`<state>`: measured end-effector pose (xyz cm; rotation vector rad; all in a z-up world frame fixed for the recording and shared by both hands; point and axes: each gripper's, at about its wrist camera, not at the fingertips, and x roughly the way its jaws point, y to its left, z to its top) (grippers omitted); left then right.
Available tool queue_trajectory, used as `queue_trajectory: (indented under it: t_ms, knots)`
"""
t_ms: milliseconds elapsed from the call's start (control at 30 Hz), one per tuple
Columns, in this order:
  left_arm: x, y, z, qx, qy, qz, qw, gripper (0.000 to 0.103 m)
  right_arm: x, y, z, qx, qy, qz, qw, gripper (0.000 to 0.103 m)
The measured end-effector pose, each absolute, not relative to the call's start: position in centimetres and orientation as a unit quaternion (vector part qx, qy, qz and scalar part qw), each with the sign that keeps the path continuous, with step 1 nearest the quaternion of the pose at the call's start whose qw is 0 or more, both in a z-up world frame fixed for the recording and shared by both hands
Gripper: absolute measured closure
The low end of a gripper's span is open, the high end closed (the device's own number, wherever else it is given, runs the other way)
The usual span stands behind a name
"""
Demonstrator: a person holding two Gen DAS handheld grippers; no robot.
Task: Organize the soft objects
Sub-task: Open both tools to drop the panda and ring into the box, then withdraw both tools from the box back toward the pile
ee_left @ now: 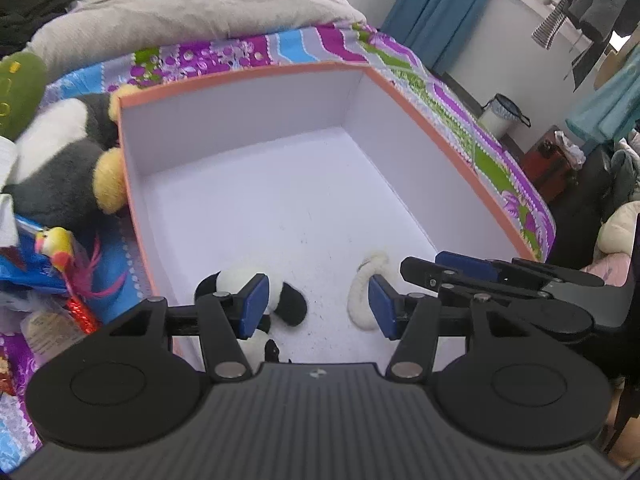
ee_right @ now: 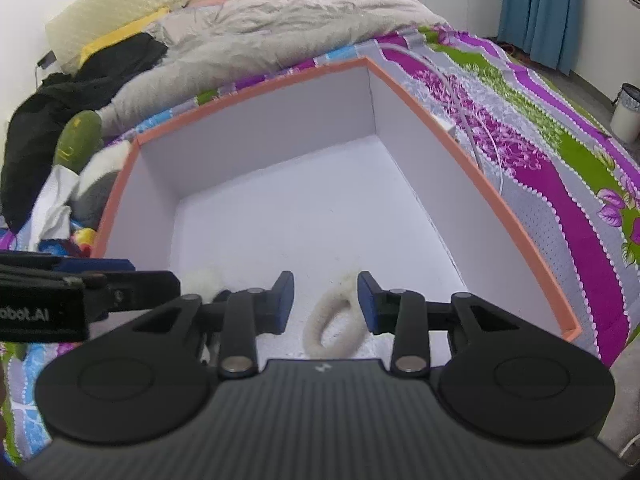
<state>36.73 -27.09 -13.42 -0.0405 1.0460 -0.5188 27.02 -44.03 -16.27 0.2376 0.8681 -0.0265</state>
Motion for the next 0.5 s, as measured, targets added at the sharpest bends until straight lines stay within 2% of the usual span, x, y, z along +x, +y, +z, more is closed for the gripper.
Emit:
queue_trajectory:
  t_ms: [500]
  knots:
    - [28.5,-21.3,-3.8,-0.047,0.404,-0.225,0.886,0.042,20.7,-40.7,-7.8,0.104,0.332,0.012,0.938,0.065]
